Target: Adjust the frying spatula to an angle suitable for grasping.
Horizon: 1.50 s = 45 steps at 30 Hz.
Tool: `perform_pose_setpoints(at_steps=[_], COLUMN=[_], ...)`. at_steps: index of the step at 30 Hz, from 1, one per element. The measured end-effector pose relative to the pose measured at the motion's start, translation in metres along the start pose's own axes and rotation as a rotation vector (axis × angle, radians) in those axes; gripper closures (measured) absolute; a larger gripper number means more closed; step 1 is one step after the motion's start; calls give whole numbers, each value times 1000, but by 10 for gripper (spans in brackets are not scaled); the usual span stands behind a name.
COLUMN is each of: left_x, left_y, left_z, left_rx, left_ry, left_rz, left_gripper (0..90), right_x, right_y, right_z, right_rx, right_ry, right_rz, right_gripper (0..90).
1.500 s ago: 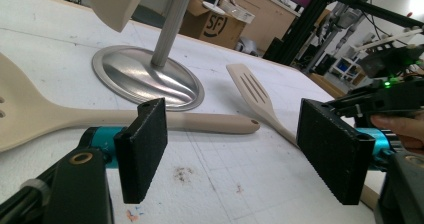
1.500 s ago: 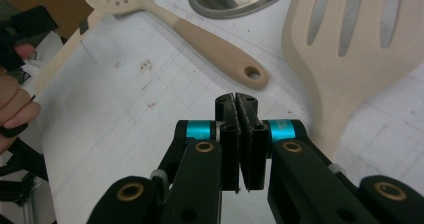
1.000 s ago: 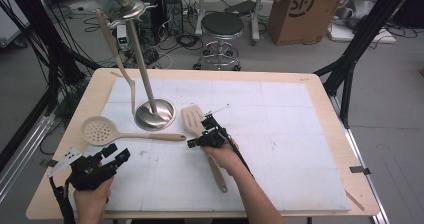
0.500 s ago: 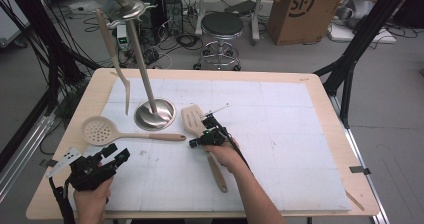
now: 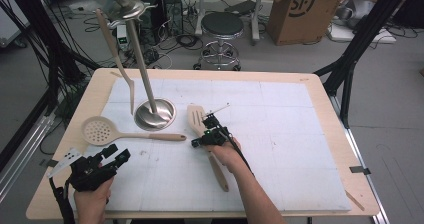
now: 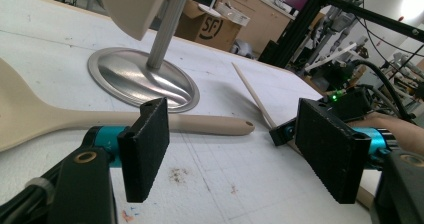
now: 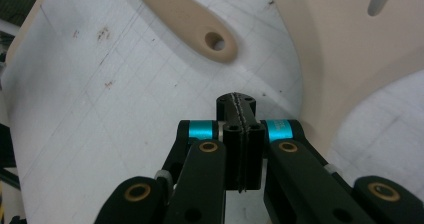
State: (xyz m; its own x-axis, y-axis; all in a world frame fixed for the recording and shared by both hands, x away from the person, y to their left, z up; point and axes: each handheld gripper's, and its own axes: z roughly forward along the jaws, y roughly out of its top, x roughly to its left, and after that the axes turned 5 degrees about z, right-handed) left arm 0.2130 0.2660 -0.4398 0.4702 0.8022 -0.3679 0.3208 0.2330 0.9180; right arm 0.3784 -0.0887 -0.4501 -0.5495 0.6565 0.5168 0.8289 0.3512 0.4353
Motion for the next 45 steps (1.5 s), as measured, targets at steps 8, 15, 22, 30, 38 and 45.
perform_pose_setpoints(at_steps=[8, 15, 22, 30, 38, 45], left_x=[0, 0, -1, -3, -1, -1], left_y=[0, -1, -1, -2, -3, -3], left_z=[-3, -4, -3, -1, -3, -6], left_rx=[1, 0, 9, 18, 18, 17], left_ry=[0, 1, 3, 7, 10, 16], left_rz=[4, 0, 8, 12, 13, 14], left_gripper=[312, 313, 313, 313, 314, 314], right_x=[1, -16, -28, -34, -53, -69], right_y=[-1, -5, -11, -19, -28, -44], right_z=[-3, -17, -33, -44, -59, -72], right_rx=[-14, -55, -72, -76, -95, -161], right_ry=[-87, -121, -143, -222, -175, -111], right_rz=[-23, 25, 54, 39, 111, 180], right_gripper=[900, 900, 900, 900, 900, 900])
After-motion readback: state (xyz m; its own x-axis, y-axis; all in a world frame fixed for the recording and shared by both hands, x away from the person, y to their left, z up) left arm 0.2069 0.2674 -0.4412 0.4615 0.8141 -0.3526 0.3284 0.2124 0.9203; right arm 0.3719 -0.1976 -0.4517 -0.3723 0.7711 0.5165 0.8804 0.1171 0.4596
